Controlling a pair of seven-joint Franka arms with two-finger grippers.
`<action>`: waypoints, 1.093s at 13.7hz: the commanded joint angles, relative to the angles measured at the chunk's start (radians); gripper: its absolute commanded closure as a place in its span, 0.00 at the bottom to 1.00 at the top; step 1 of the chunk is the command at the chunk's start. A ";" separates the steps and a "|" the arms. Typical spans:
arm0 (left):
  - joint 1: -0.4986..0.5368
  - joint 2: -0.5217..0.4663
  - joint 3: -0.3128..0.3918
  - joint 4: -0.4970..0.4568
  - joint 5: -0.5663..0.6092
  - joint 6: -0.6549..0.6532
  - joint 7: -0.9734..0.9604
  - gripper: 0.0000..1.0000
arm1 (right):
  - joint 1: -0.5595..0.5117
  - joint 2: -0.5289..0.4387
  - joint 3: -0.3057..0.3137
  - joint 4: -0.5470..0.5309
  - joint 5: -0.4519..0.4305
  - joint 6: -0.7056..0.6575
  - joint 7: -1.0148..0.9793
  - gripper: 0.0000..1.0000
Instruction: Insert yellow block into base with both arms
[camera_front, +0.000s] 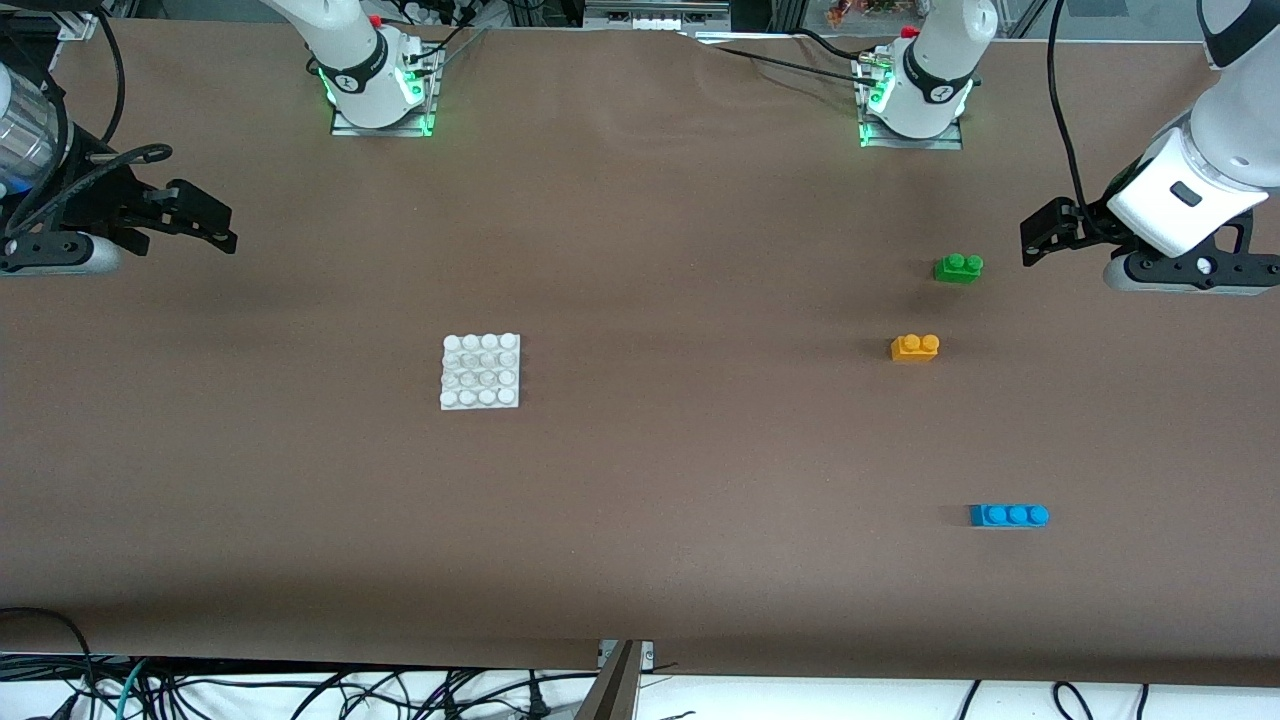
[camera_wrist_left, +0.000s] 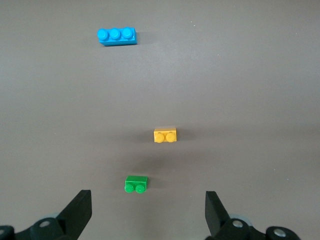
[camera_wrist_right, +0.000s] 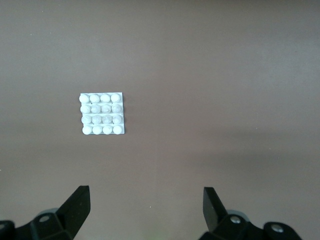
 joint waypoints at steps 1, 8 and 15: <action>-0.006 0.009 0.008 0.030 -0.025 -0.029 0.002 0.00 | -0.004 -0.007 0.014 -0.016 0.004 -0.013 0.004 0.00; -0.006 0.009 0.008 0.030 -0.027 -0.031 0.002 0.00 | -0.004 -0.003 0.018 -0.022 -0.001 -0.006 -0.025 0.00; -0.006 0.009 0.008 0.030 -0.025 -0.045 0.013 0.00 | -0.004 -0.006 0.026 -0.033 -0.011 -0.004 -0.025 0.00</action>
